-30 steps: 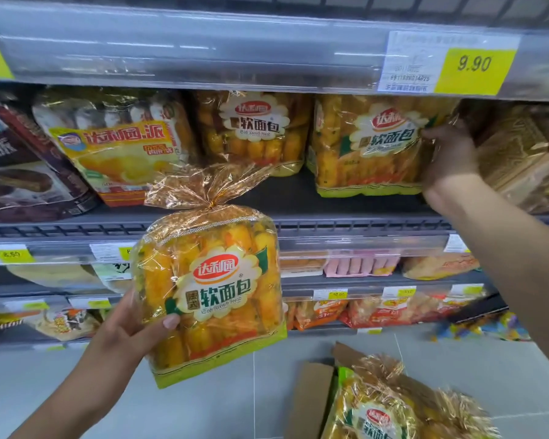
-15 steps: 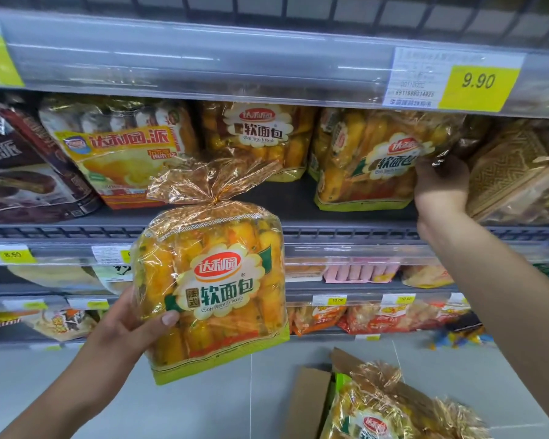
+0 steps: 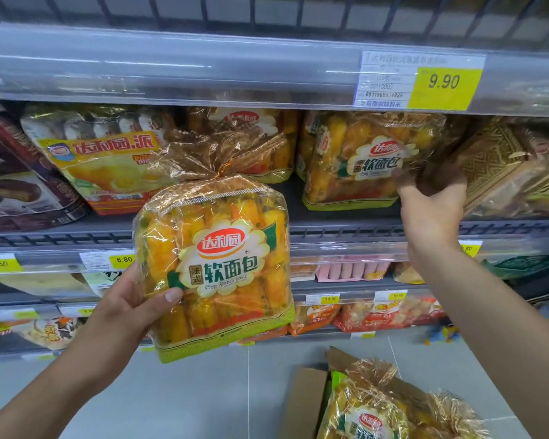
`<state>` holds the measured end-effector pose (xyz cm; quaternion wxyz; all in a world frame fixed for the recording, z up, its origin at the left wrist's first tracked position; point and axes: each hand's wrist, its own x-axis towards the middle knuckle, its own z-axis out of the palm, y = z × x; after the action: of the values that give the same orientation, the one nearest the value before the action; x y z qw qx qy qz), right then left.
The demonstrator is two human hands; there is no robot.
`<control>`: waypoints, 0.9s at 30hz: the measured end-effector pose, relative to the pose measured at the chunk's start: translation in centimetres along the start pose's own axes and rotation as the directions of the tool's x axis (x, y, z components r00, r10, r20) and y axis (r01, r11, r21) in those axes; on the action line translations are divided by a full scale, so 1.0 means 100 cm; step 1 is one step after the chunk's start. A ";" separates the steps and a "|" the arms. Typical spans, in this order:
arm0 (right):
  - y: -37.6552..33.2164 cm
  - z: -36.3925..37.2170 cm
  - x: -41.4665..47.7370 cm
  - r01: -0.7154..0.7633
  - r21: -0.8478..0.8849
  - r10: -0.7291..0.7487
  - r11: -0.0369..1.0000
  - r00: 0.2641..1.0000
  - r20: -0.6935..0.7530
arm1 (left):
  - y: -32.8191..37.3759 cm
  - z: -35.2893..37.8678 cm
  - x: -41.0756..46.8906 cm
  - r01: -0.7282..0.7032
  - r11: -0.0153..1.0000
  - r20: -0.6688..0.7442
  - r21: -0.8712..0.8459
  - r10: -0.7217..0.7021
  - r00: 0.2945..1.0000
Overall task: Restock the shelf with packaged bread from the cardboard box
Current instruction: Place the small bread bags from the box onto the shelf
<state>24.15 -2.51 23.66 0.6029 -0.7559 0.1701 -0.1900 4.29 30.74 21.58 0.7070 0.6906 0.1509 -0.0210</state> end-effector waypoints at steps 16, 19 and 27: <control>-0.033 0.020 -0.094 0.055 -0.111 0.035 0.992 0.734 0.678 | 0.052 0.015 0.063 -0.028 0.973 0.096 -0.227 0.051 0.994; -0.039 0.035 -0.083 0.090 -0.080 -0.025 0.993 0.802 0.597 | 0.067 0.020 0.080 -0.029 0.988 0.103 -0.155 0.046 0.994; -0.053 0.067 -0.068 -0.010 -0.068 0.044 0.998 0.857 0.513 | 0.088 0.031 0.118 -0.176 0.980 -0.129 0.087 0.186 0.974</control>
<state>21.67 7.65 26.94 0.6049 -0.7954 0.0195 0.0325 18.24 30.18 27.23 0.6675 0.7274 0.1342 0.0852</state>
